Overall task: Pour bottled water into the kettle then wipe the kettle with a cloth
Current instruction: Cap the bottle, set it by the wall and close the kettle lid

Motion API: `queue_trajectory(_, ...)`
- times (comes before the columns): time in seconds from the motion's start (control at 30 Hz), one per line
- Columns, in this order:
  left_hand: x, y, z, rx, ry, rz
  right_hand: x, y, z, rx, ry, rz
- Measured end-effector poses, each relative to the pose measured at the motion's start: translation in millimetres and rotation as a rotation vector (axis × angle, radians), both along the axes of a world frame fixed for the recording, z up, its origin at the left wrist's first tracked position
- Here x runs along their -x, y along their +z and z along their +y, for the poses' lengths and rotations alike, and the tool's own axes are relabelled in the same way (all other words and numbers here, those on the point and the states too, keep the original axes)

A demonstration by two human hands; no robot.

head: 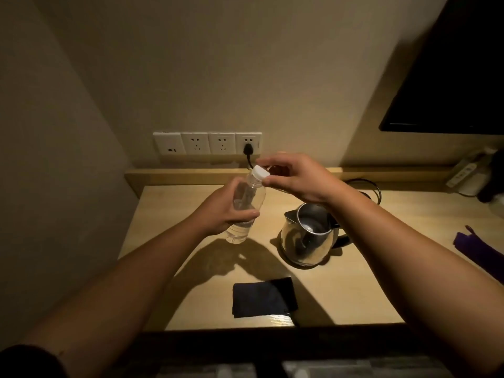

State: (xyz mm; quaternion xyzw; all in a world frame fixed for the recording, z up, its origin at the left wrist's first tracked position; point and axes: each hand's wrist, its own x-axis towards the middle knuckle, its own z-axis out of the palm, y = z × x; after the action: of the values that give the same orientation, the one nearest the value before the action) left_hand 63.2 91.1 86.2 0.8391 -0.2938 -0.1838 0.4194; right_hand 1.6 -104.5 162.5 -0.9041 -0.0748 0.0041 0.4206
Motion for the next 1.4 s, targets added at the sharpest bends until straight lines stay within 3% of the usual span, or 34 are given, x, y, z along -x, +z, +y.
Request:
queue_trajectory(0.5,-11,8,21,0.053,-0.161,0.214,-40,26,-8,-0.175,0.341,0.308)
queue_trajectory(1.13,-38,33,0,0.166,-0.411,0.494,-61,49,-32,-0.259,0.419,0.331)
queue_trajectory(1.4,-46,47,-5,0.24,-0.385,0.479,-69,42,-30,-0.503,0.31,0.244)
